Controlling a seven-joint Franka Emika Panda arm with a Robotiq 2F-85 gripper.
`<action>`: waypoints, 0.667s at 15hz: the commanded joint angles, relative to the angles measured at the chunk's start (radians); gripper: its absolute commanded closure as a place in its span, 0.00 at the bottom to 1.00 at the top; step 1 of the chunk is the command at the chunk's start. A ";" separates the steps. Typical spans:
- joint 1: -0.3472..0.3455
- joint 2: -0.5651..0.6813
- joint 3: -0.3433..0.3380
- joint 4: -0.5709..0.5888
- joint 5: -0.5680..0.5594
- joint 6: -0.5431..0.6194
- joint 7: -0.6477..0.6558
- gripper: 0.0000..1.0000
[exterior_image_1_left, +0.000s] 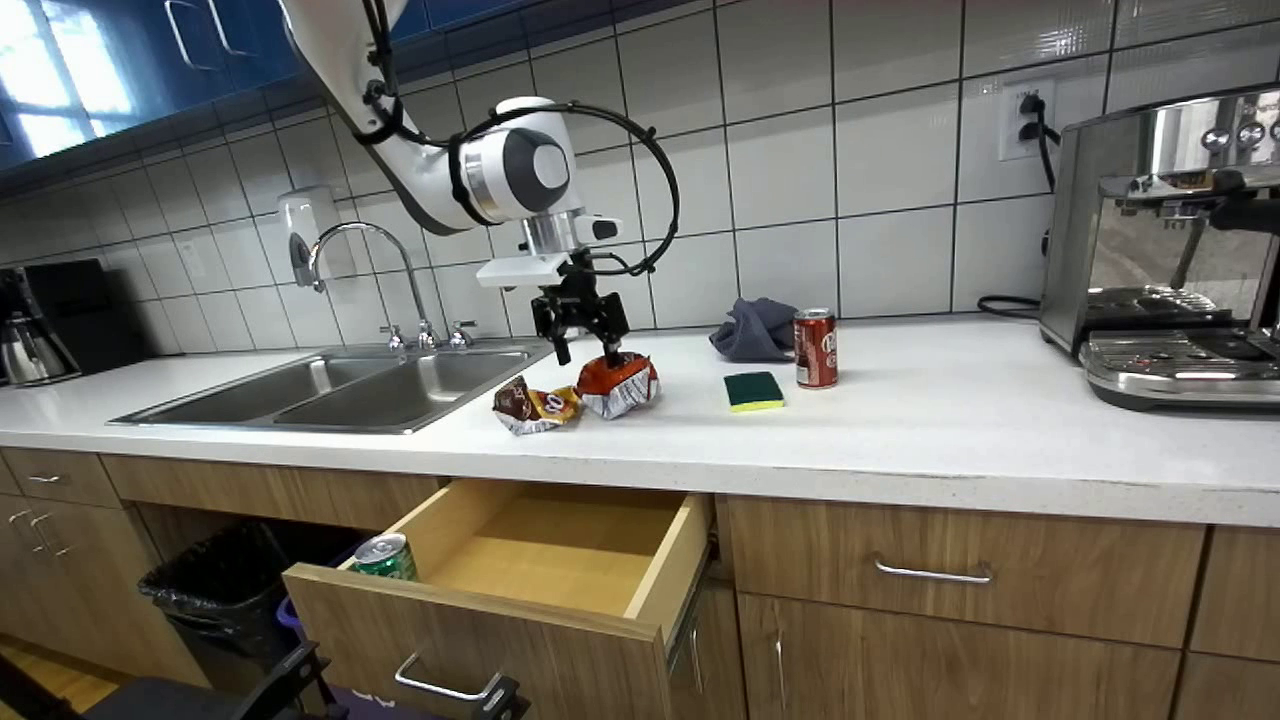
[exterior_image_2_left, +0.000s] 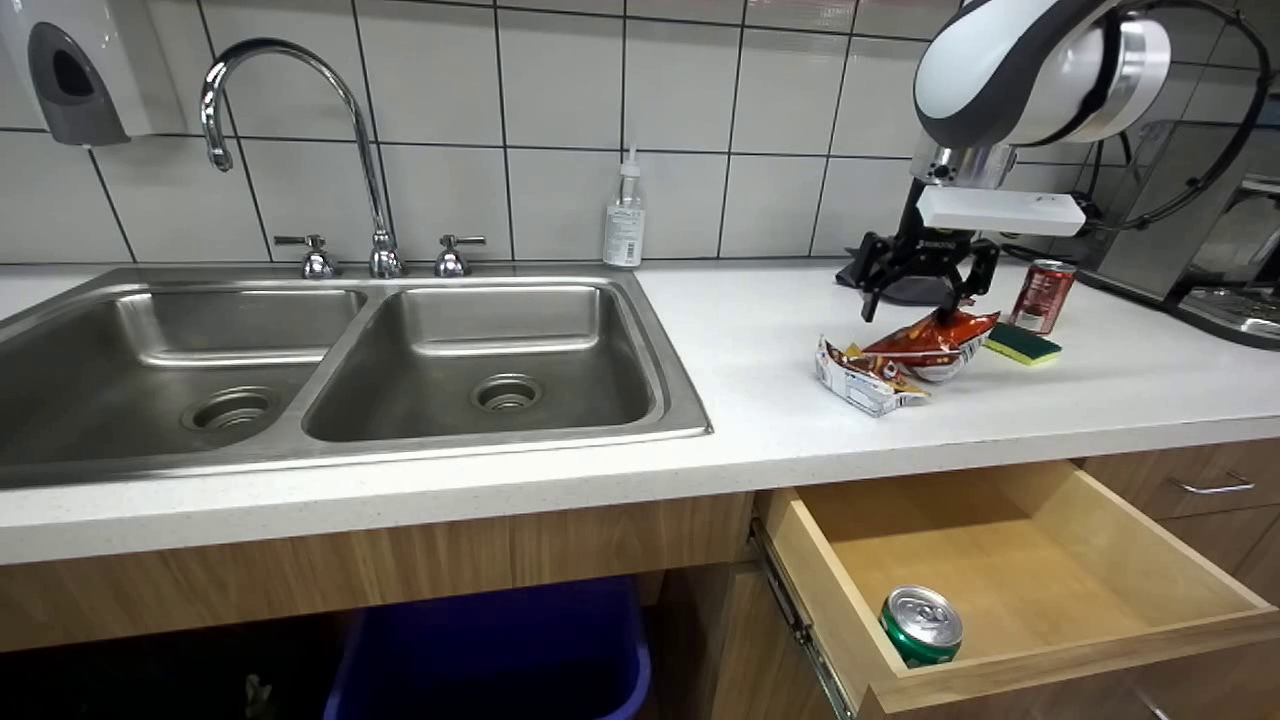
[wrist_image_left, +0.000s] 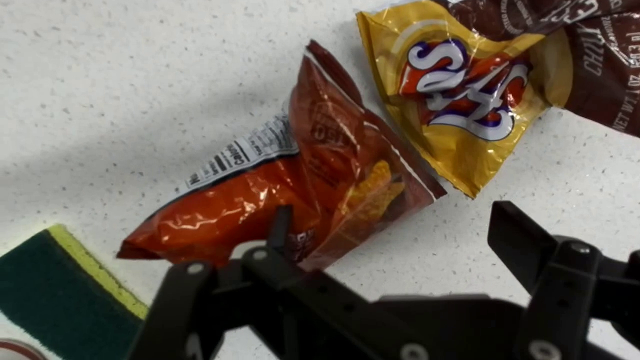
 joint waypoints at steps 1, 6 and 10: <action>0.002 0.017 -0.005 0.037 0.018 -0.018 0.030 0.00; 0.000 0.022 -0.007 0.043 0.023 -0.017 0.042 0.00; -0.002 0.020 -0.009 0.045 0.033 -0.016 0.041 0.00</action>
